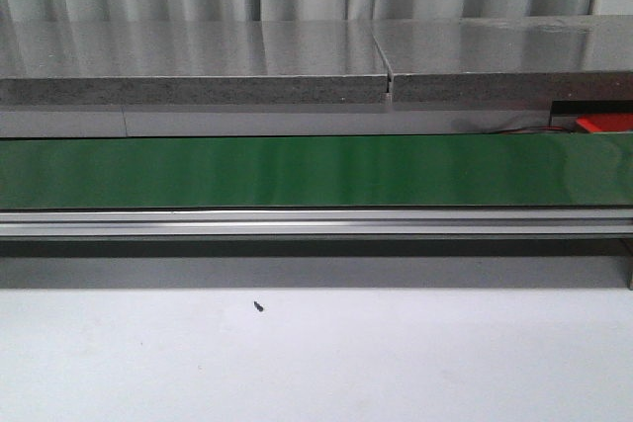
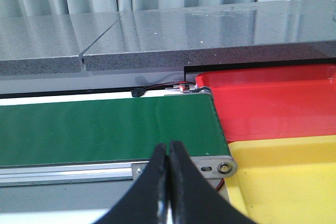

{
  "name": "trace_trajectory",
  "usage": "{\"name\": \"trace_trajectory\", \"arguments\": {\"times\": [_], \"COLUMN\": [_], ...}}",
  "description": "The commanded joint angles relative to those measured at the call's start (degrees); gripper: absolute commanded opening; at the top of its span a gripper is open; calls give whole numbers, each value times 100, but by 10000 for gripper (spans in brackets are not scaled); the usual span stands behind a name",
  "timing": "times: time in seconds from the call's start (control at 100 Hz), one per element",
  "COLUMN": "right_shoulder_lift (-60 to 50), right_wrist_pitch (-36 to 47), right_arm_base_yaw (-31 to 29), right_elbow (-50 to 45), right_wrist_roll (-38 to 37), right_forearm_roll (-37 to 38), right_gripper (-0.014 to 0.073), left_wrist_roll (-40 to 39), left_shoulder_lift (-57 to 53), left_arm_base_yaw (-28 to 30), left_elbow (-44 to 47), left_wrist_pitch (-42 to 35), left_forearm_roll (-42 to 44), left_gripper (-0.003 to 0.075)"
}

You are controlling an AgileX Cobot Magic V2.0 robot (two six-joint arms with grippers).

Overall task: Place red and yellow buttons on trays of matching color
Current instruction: 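Move the left gripper down onto a yellow push-button and close it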

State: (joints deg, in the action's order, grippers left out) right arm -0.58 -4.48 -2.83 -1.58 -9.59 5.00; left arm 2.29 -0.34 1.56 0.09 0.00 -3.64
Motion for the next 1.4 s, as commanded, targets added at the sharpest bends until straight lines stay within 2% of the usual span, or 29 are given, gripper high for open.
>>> {"name": "trace_trajectory", "arguments": {"times": [0.0, 0.85, 0.96, 1.18, 1.39], "right_shoulder_lift": [-124, -124, -124, -124, -124], "right_wrist_pitch": [448, 448, 448, 448, 448], "right_arm_base_yaw": [-4, -4, -4, -4, -4], "right_elbow": [84, 84, 84, 84, 84], "right_wrist_roll": [1, 1, 1, 1, 1], "right_forearm_roll": [70, 70, 70, 70, 70], "right_gripper": [-67, -67, -67, -67, -67], "left_wrist_roll": [-37, -37, -37, -37, -37], "left_shoulder_lift": [-194, -194, -127, 531, 1628], "left_arm_base_yaw": [0, 0, 0, 0, 0], "left_elbow": [240, 191, -41, -1032, -1927], "left_wrist_pitch": [-402, -406, -188, 969, 1143], "left_forearm_roll": [-7, -7, -7, 5, 5], "left_gripper": [-19, -19, -19, -19, -19]}}
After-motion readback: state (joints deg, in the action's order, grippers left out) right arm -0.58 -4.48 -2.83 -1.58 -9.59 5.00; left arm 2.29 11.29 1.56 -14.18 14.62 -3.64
